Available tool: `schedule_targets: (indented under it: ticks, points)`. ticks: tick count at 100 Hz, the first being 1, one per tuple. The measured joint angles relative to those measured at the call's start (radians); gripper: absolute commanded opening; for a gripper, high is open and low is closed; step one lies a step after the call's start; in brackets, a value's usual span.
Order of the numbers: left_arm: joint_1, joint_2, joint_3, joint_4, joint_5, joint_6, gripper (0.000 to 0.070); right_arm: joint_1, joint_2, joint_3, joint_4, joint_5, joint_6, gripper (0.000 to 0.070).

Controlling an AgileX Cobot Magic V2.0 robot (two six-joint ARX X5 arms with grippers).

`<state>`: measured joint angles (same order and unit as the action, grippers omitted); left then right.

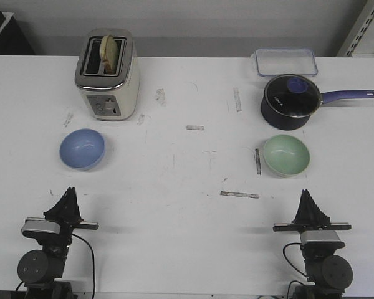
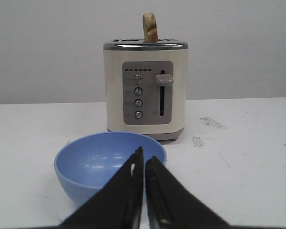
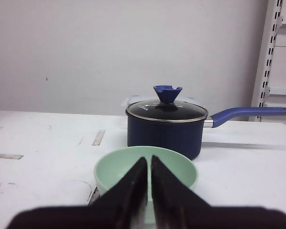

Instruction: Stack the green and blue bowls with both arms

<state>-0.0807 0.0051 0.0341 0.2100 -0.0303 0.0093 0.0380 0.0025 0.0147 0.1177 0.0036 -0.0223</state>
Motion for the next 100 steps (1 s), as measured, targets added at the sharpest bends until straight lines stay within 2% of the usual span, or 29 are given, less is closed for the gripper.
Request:
schedule_targets:
  ticks: [28, 48, 71, 100]
  points:
    - [0.000, 0.000, 0.000, 0.000, 0.000, 0.000, 0.0001, 0.000, 0.000, 0.000, 0.000, -0.002, 0.001, 0.0007]
    - [0.000, 0.000, 0.000, 0.000, 0.000, 0.000, 0.0001, 0.000, 0.000, 0.002, -0.006, -0.003, 0.053, 0.0007]
    - [0.000, 0.000, 0.000, 0.000, 0.000, 0.000, 0.0001, 0.000, 0.053, 0.089, -0.124, -0.003, 0.057, 0.0007]
    - [0.000, 0.000, 0.000, 0.000, 0.000, 0.000, 0.0001, 0.000, 0.305, 0.241, -0.276, -0.003, 0.057, 0.0007]
